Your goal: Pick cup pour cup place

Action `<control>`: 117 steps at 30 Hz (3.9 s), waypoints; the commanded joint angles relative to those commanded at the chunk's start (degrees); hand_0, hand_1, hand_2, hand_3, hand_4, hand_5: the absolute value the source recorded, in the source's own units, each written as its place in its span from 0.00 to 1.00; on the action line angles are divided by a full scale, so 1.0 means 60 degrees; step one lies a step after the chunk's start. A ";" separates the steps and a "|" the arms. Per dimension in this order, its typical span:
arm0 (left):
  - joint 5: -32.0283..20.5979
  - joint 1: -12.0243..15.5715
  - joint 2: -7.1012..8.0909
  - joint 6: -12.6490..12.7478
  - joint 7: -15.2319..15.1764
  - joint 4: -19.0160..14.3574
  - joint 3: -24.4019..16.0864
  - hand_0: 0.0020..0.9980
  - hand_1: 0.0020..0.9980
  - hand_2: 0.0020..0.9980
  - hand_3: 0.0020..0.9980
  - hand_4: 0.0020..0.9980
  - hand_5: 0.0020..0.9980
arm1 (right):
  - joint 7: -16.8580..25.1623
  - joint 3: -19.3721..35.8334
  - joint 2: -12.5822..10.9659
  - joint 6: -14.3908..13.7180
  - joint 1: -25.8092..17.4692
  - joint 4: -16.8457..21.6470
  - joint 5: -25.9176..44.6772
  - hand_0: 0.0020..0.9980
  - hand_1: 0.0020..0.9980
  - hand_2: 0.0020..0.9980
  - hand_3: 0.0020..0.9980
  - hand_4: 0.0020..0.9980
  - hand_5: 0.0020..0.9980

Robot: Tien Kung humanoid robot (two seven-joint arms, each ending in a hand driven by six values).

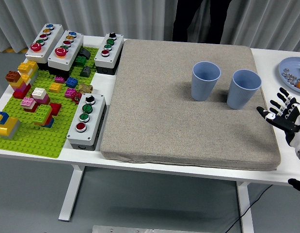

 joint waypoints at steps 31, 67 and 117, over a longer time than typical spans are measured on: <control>-0.0162 -0.0103 -0.0093 -0.0020 -0.0006 0.0000 0.0171 0.76 0.79 0.85 0.74 0.50 0.98 | -0.0035 -0.0422 0.0297 0.0044 0.0546 -0.0717 0.0239 0.90 0.88 0.99 0.91 0.88 0.26; -0.0589 -0.0086 -0.0085 -0.0037 -0.0072 0.0000 0.0680 0.76 0.79 0.85 0.73 0.51 0.98 | 0.0081 -0.0706 0.0644 0.0031 0.1464 -0.1705 0.0156 0.90 0.88 0.98 0.89 0.85 0.27; -0.0586 -0.0114 -0.0076 -0.0044 -0.0072 0.0000 0.0730 0.77 0.79 0.85 0.73 0.51 0.98 | 0.0049 -0.1099 0.0921 0.0120 0.2107 -0.2371 0.0244 0.90 0.88 0.98 0.87 0.84 0.28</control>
